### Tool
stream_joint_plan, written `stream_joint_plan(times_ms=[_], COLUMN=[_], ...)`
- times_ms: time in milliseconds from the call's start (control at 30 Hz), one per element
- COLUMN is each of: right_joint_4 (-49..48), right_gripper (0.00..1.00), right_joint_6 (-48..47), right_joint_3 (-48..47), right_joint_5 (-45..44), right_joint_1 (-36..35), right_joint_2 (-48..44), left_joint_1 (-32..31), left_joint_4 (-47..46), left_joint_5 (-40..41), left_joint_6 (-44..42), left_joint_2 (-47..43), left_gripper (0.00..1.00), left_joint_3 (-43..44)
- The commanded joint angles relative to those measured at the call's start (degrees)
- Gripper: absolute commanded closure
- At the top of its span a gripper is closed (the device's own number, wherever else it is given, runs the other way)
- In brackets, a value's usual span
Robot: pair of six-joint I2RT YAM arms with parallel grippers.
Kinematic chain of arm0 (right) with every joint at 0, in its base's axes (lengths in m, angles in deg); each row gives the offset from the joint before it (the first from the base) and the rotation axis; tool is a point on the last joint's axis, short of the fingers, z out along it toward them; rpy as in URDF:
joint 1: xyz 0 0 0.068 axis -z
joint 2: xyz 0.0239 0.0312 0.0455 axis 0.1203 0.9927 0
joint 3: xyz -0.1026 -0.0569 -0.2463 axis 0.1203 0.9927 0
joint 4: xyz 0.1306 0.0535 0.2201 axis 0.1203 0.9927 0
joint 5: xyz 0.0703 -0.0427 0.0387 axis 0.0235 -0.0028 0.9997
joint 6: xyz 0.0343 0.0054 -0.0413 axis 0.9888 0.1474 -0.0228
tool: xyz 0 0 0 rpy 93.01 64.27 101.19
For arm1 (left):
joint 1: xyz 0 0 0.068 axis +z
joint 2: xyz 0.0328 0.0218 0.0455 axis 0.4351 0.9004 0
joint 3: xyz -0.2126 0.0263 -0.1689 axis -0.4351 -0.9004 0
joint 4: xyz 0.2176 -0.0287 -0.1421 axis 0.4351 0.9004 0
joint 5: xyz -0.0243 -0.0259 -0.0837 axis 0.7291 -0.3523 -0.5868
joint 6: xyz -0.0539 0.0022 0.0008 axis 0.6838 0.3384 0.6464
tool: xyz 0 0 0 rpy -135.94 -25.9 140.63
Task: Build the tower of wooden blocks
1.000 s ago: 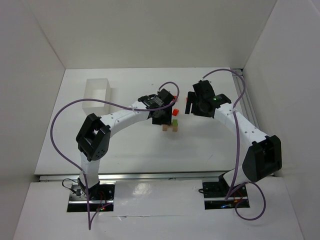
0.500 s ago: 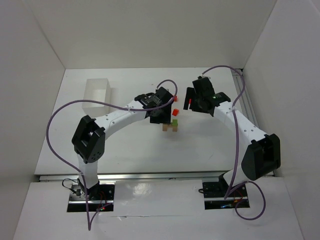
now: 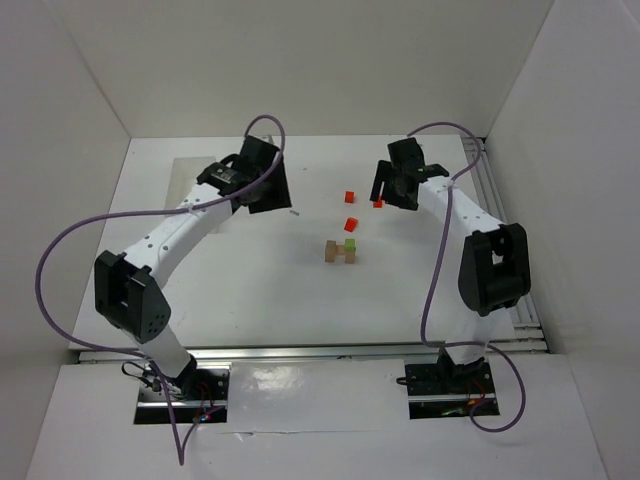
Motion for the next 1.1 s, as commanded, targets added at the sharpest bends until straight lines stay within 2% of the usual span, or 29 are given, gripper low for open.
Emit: stream_joint_plan(times_ms=[0, 167, 467, 667, 833, 900, 1067], right_joint_4=[-2.07, -0.83, 0.58, 2.59, 3.82, 4.96, 6.11], right_gripper=[0.23, 0.23, 0.28, 0.28, 0.32, 0.38, 0.39], right_joint_6=[-1.75, -3.07, -3.42, -2.89, -1.49, -1.48, -0.26], right_joint_3=[-4.98, -10.51, -24.39, -33.79, -38.29, -40.22, -41.55], right_joint_5=[1.13, 3.24, 4.20, 4.21, 3.07, 1.84, -2.38], right_joint_1=[1.29, 1.90, -2.84, -4.68, -5.22, -5.74, -6.88], right_joint_2=[3.76, 8.94, 21.16, 29.85, 34.87, 36.20, 37.60], left_joint_1=[5.18, 9.66, 12.74, 13.89, 15.03, 15.64, 16.17], left_joint_4=[1.02, 1.02, -0.12, -0.12, -0.73, -0.74, -1.26], left_joint_5=[-2.24, -5.23, -7.96, -9.10, -10.15, -10.68, -11.30], left_joint_6=[-2.90, -4.92, -5.45, -6.59, -7.12, -7.12, -8.17], left_joint_2=[-1.92, -2.45, -1.31, 0.36, 0.89, 0.89, 1.42], left_gripper=[0.38, 0.38, 0.38, 0.38, 0.38, 0.38, 0.38], left_joint_3=[-1.81, -2.96, -3.48, -2.96, -3.48, -4.01, -4.63])
